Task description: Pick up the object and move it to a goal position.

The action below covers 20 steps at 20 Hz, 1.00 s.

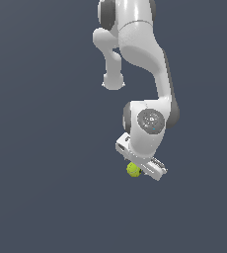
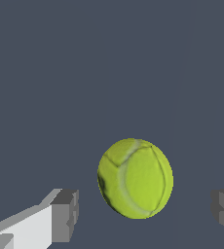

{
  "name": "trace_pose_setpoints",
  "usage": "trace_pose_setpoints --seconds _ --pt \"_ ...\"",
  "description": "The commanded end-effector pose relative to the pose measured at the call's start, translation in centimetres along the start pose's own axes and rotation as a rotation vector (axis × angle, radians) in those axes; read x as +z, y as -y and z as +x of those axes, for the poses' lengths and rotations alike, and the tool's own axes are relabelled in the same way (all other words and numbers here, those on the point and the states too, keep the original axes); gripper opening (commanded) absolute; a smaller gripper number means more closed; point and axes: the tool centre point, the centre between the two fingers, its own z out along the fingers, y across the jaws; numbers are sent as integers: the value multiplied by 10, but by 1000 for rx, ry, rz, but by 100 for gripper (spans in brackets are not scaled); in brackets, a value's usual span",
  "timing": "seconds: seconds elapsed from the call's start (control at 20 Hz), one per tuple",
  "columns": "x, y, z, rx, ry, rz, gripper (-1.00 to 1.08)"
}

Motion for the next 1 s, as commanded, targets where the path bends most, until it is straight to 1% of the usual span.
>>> trace_pose_setpoints --seconds 0.0,0.25,0.55,0.6,0.95 --pt "12 -1 0 1 1 -1 100" --pt "38 -1 -1 4 1 -1 100" --pt "41 0 0 4 1 -1 100" --pt "41 0 0 4 1 -1 -100" --pt "41 0 0 4 1 -1 -100"
